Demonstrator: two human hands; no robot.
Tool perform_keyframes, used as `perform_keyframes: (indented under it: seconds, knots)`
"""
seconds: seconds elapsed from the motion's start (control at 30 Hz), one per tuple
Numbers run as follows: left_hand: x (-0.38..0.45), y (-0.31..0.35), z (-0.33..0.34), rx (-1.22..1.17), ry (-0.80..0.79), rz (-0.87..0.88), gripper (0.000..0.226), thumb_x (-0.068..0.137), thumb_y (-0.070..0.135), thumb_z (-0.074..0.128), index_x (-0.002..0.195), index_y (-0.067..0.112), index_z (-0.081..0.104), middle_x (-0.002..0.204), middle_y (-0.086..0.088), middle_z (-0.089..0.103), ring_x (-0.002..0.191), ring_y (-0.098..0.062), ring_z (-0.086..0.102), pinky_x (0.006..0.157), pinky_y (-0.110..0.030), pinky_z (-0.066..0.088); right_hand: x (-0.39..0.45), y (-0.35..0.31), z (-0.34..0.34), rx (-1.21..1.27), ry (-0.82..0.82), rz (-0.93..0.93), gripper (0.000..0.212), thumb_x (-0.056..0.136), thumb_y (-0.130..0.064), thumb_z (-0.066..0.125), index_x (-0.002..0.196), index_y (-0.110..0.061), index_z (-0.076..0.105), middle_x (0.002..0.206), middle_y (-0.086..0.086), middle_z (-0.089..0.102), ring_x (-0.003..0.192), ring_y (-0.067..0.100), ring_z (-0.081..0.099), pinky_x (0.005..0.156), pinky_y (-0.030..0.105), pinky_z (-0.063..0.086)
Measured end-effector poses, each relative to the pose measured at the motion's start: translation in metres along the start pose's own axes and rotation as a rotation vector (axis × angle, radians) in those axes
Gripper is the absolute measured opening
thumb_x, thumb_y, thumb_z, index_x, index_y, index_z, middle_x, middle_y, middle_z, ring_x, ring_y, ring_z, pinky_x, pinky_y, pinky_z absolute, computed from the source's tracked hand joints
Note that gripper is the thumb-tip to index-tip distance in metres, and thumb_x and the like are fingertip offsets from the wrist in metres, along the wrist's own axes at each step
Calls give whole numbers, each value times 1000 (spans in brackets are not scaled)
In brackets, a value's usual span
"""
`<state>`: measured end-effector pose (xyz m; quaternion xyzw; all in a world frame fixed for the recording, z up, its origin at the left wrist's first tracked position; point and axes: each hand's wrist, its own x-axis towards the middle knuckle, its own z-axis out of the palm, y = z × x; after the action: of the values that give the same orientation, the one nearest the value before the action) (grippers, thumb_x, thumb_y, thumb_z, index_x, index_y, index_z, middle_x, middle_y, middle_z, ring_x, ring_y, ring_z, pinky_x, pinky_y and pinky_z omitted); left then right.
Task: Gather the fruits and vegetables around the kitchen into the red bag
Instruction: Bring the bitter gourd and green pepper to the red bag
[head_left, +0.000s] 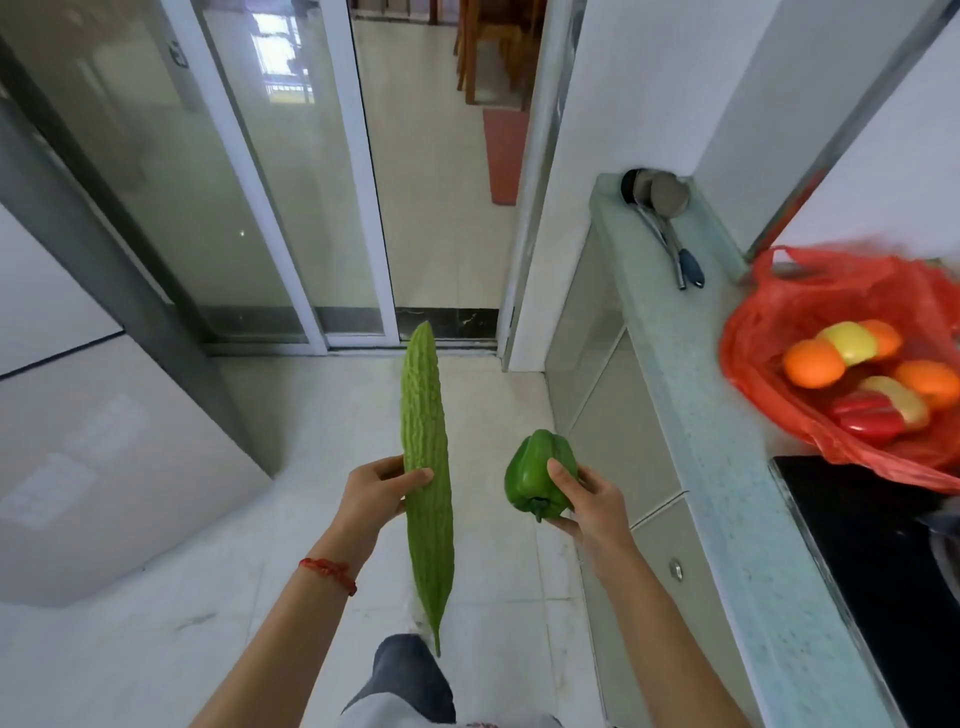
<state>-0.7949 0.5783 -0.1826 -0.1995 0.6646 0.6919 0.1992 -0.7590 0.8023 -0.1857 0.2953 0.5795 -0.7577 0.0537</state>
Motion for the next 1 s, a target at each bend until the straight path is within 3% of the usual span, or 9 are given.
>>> perform_keyframes:
  seconds: [0.07, 0.27, 0.47, 0.73, 1.0]
  knots:
    - [27, 22, -5, 24, -31, -12, 23, 81, 2, 64, 104, -1, 62, 95, -13, 69, 83, -21, 67, 58, -17, 56, 21, -11, 16, 22, 34, 7, 29, 79, -20, 69, 105, -12, 59, 98, 4, 65, 90, 17, 64, 57, 26, 58]
    - [99, 71, -13, 105, -89, -18, 31, 79, 3, 66, 109, -3, 62, 102, -17, 68, 92, -29, 66, 80, -33, 54, 71, -37, 48, 84, 105, 8, 21, 79, -19, 69, 99, -15, 62, 98, 2, 65, 90, 19, 64, 61, 28, 60]
    - [147, 95, 8, 135, -151, -47, 30, 80, 3, 65, 109, -1, 61, 98, -12, 68, 88, -24, 66, 72, -27, 57, 104, -48, 55, 122, 173, 44, 29, 79, -18, 70, 105, -12, 61, 102, 7, 64, 95, 24, 63, 63, 31, 60]
    - [210, 126, 70, 235, -217, -69, 37, 79, 6, 67, 113, -3, 60, 106, -16, 67, 97, -30, 64, 86, -39, 52, 161, -79, 34, 147, 229, 43, 42, 78, -18, 70, 117, -7, 58, 100, 6, 65, 92, 22, 65, 62, 30, 60]
    - [259, 164, 172, 364, -403, -33, 39, 80, 7, 66, 117, -1, 57, 107, -14, 65, 95, -27, 63, 82, -36, 51, 196, -118, -16, 225, 369, -27, 41, 80, -14, 68, 118, -2, 58, 93, 2, 67, 78, 13, 67, 56, 24, 57]
